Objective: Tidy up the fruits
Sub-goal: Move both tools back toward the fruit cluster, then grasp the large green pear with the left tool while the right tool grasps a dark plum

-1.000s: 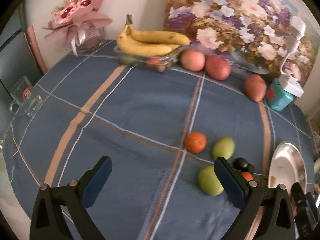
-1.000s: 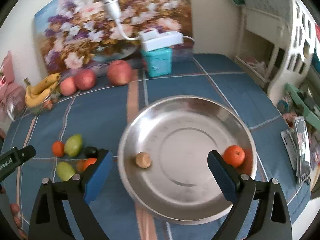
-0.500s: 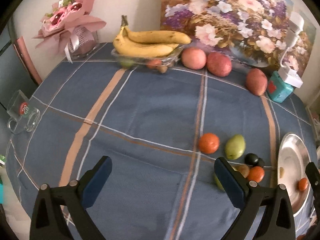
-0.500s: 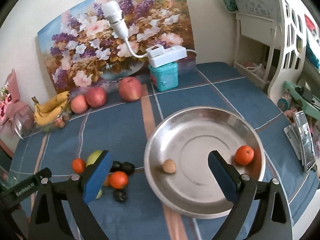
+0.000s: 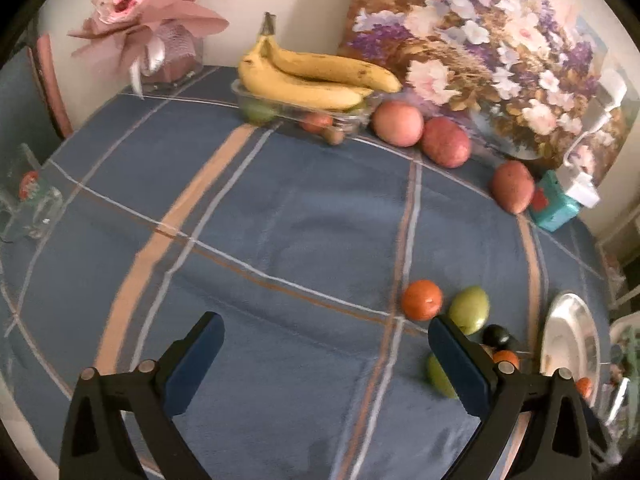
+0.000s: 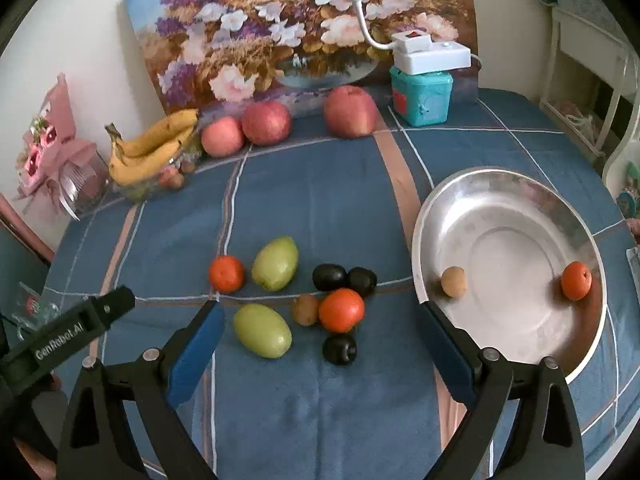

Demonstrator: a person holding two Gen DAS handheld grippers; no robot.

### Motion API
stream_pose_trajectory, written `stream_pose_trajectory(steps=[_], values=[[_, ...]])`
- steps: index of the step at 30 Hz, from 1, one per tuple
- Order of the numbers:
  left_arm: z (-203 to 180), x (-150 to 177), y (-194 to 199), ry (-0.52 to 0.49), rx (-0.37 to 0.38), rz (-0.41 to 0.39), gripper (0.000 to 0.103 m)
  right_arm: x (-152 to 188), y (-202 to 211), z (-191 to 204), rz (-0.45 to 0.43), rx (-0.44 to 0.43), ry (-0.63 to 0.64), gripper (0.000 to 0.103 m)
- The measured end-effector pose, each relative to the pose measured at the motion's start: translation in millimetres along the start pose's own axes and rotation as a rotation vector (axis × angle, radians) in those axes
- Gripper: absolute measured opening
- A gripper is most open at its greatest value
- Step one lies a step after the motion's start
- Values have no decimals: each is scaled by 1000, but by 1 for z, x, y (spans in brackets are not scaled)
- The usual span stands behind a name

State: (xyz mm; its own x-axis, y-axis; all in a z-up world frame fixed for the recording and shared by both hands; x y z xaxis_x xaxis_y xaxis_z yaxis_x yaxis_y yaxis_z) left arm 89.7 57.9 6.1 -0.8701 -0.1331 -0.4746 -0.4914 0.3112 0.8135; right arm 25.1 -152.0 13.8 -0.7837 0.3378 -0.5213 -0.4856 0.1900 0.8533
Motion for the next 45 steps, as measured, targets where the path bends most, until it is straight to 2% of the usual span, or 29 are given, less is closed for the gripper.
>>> stream_pose_trajectory(steps=[3,7,9,11,12,15,18,22,23,24,27,29,31,32,35,39,42,45], values=[[-9,0,-5,-6,33,8,103,2,-7,-4,32,-5,-11,96],[-23,2,-18,-31,128,67,103,2,-16,-7,69,-15,-15,96],[-31,4,-24,-49,124,80,103,3,-19,-9,89,-22,-25,95],[-38,4,-28,-63,117,85,103,3,-21,-11,100,-27,-31,84],[-42,4,-31,-66,125,87,103,4,-23,-12,110,-26,-30,74],[-51,6,-39,-85,129,117,103,6,-30,-14,138,-21,-28,70],[-56,11,-51,-76,164,173,101,6,-36,-17,160,-26,-33,60],[-61,20,-66,-59,196,257,89,9,-47,-17,187,-26,-27,58],[-61,22,-69,-52,203,272,88,10,-49,-17,194,-28,-26,57],[-61,24,-71,-43,213,287,86,12,-52,-17,204,-33,-23,50],[-62,28,-78,-15,245,334,76,15,-57,-15,224,-42,-16,49],[-62,30,-81,6,252,355,72,16,-59,-14,228,-42,-11,48],[-59,31,-84,31,268,372,61,17,-59,-12,231,-46,-6,48],[-58,31,-85,50,286,375,60,17,-59,-11,234,-49,-6,48],[-54,30,-85,93,334,377,47,18,-61,-10,245,-54,-11,46],[-57,31,-83,85,333,384,47,19,-61,-12,250,-53,-15,40],[-55,29,-80,106,347,383,47,19,-62,-13,249,-62,-23,29],[-53,27,-77,114,346,371,46,18,-61,-13,241,-81,-27,24]])
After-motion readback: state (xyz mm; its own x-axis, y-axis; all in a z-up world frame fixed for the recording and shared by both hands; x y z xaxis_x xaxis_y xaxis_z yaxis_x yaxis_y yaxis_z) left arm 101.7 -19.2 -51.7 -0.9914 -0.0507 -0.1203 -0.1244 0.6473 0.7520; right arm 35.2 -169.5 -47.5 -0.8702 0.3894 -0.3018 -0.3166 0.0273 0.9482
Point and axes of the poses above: each gripper's, at about its wrist camera, not at the fingertips, and y roughly against the way its jaws point, z to its left, x to its underside, the point moved 1 cm from there along -y, roughly the way its jaws point, and after that the axes turned 10 degrees about x, right-handed, at the moved point
